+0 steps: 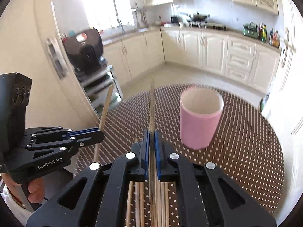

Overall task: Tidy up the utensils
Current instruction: 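Lift the held chopsticks with both tools and lower them into the pink cup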

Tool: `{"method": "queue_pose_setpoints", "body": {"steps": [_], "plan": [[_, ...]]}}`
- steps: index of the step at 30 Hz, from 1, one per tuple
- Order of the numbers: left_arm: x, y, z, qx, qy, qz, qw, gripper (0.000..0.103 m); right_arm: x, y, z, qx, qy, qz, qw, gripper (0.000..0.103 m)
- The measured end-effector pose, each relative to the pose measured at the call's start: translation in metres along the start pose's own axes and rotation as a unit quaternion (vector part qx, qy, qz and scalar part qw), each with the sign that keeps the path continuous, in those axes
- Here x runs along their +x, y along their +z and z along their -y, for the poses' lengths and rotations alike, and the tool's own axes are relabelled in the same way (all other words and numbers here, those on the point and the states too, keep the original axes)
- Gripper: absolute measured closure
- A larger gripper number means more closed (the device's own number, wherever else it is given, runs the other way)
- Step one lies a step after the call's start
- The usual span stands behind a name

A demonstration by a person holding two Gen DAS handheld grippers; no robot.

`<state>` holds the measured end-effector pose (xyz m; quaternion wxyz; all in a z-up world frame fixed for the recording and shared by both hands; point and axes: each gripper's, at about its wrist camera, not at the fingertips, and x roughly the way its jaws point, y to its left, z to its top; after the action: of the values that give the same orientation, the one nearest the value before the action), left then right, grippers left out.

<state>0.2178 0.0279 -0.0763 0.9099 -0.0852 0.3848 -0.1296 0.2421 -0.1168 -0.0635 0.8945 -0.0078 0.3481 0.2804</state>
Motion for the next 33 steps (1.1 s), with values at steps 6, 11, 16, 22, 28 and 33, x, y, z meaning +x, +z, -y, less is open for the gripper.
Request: {"method": "queue_pose_setpoints", "body": {"steps": [6, 11, 16, 22, 28, 33], "plan": [[-0.027, 0.02, 0.023, 0.026, -0.028, 0.047, 0.9981, 0.096, -0.022, 0.014, -0.004, 0.001, 0.028, 0.061, 0.998, 0.098], [-0.032, 0.033, 0.042, 0.048, -0.04, 0.067, 0.9958, 0.097, -0.026, 0.016, -0.004, 0.009, 0.045, 0.095, 0.994, 0.098], [-0.037, 0.049, 0.051, 0.056, -0.048, 0.081, 0.994, 0.097, -0.033, 0.012, 0.001, 0.008, 0.048, 0.113, 0.992, 0.098], [-0.041, 0.069, 0.06, 0.081, -0.031, 0.116, 0.9894, 0.096, -0.045, 0.019, 0.009, 0.018, 0.017, 0.142, 0.99, 0.099], [-0.046, 0.094, 0.061, 0.081, -0.024, 0.165, 0.9827, 0.096, -0.057, 0.033, 0.015, 0.025, -0.013, 0.179, 0.983, 0.099], [-0.052, 0.116, 0.07, 0.078, -0.021, 0.226, 0.9709, 0.096, -0.065, 0.043, 0.016, 0.025, -0.049, 0.21, 0.976, 0.099]]}}
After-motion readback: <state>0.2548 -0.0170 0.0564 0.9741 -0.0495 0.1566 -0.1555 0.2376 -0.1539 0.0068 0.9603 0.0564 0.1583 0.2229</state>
